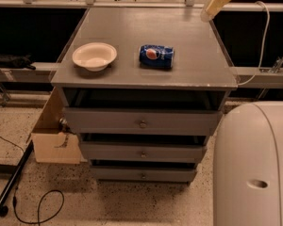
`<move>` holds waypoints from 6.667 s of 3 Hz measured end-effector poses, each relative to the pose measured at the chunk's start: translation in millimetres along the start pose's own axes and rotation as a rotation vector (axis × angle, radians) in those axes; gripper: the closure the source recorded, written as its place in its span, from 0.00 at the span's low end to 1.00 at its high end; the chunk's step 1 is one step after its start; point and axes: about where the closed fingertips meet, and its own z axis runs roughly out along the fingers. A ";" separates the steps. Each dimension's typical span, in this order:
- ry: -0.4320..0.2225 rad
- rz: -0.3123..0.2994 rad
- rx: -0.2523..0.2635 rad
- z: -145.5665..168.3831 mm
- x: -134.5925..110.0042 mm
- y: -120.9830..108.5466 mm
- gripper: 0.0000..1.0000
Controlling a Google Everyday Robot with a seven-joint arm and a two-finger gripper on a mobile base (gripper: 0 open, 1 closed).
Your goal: Open middle drawer
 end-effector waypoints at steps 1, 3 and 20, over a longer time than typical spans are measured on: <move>-0.019 0.016 -0.005 -15.3 -1.3 8.3 0.00; -0.089 0.060 0.097 -100.4 -31.0 34.0 0.00; 0.250 0.218 -0.149 131.1 101.5 332.5 0.00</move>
Offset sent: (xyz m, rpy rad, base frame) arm -0.1871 0.0159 -0.0792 0.0855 0.0880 -0.0063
